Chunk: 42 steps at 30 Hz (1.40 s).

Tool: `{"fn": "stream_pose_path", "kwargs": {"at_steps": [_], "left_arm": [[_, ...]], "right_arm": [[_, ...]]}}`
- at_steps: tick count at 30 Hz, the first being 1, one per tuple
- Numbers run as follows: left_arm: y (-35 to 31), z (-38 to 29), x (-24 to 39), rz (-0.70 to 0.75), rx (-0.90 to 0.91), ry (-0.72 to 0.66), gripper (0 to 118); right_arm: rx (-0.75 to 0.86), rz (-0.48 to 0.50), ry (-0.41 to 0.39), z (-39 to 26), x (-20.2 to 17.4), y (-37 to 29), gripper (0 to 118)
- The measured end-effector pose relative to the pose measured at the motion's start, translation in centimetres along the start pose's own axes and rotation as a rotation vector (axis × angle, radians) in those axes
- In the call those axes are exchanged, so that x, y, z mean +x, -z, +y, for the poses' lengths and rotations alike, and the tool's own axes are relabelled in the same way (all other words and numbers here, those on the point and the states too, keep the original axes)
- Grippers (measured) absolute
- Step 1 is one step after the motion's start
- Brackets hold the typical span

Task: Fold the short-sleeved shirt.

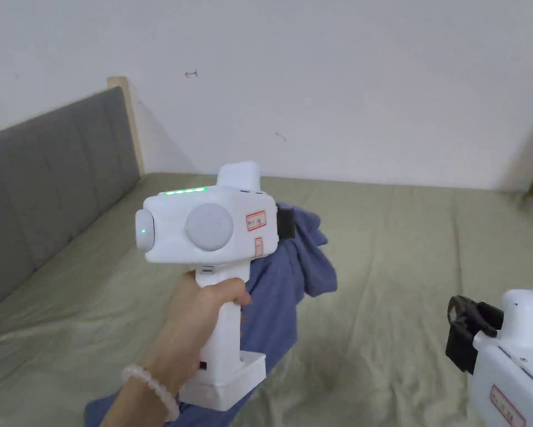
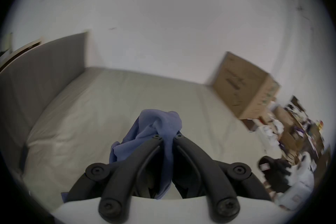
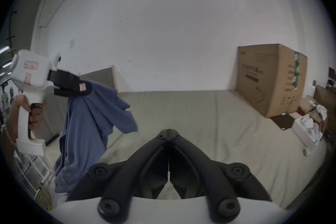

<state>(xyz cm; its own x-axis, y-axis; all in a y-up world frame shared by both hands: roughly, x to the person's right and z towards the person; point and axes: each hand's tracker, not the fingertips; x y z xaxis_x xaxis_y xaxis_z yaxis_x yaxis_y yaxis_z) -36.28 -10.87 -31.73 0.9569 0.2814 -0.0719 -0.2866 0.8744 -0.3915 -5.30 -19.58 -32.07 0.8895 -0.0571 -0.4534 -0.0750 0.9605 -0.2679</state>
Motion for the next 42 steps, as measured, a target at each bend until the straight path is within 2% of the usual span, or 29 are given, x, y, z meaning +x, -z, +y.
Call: {"fn": "stream_pose_path", "kwargs": {"at_steps": [3,6,8,11,14,16,19,21,22,24,25,26,29,32,33,34,35,36,42], "left_arm": [[2.2,-0.3,6.8,-0.129,-0.029,0.052,4],[5.2,-3.0,12.6,-0.163,-0.099,0.148,4],[8.4,-6.2,15.2,-0.197,-0.192,0.158,4],[13.5,-12.3,17.3,-0.234,-0.358,0.11,4],[17.2,-19.1,19.2,-0.176,-0.496,0.237,4],[18.8,-22.2,19.5,-0.184,-0.574,0.246,4],[19.8,-24.5,19.3,-0.226,-0.655,0.23,4],[19.7,-24.6,19.6,-0.221,-0.643,0.309,8],[19.5,-24.2,19.7,-0.203,-0.619,0.327,18],[19.6,-23.0,19.2,-0.207,-0.606,0.272,80],[19.5,-22.3,19.0,-0.226,-0.607,0.223,104],[19.2,-21.6,18.7,-0.238,-0.597,0.198,113],[17.2,-19.1,17.8,-0.201,-0.517,0.227,110],[15.0,-17.0,15.7,-0.187,-0.48,0.187,105],[14.0,-16.7,14.8,-0.169,-0.459,0.169,91],[13.2,-16.6,13.9,-0.152,-0.442,0.16,65],[12.5,-16.9,12.9,-0.121,-0.44,0.144,22],[11.7,-17.3,11.8,-0.082,-0.436,0.145,2],[10.4,-20.7,5.7,0.042,-0.538,0.048,0]], "right_arm": [[0.016,-0.083,0.028,0.3,3.7,-1.5,0],[0.012,-0.172,0.061,-0.1,7.3,-2.9,0],[-0.004,-0.231,0.084,-1.0,9.7,-3.6,0],[-0.053,-0.305,0.128,-2.7,12.6,-4.3,0],[-0.103,-0.34,0.182,-4.6,14.7,-4.8,0],[-0.132,-0.363,0.192,-5.7,15.5,-4.9,0],[-0.168,-0.373,0.188,-7.0,16.1,-4.7,0],[-0.187,-0.372,0.184,-7.4,16.2,-4.5,0],[-0.194,-0.369,0.184,-7.5,16.1,-4.4,0],[-0.201,-0.363,0.188,-7.5,15.8,-4.1,0],[-0.2,-0.357,0.19,-7.5,15.6,-3.9,0],[-0.199,-0.35,0.189,-7.2,15.2,-3.9,0],[-0.193,-0.324,0.166,-6.7,14.3,-3.6,0],[-0.183,-0.301,0.158,-5.8,12.9,-3.9,0],[-0.182,-0.29,0.162,-5.7,12.6,-3.8,0],[-0.182,-0.284,0.163,-5.8,12.5,-3.5,0],[-0.182,-0.276,0.161,-5.9,12.2,-3.3,0],[-0.186,-0.266,0.157,-5.9,11.8,-3.0,0],[-0.215,-0.215,0.148,-6.9,10.3,-0.9,0]]}}
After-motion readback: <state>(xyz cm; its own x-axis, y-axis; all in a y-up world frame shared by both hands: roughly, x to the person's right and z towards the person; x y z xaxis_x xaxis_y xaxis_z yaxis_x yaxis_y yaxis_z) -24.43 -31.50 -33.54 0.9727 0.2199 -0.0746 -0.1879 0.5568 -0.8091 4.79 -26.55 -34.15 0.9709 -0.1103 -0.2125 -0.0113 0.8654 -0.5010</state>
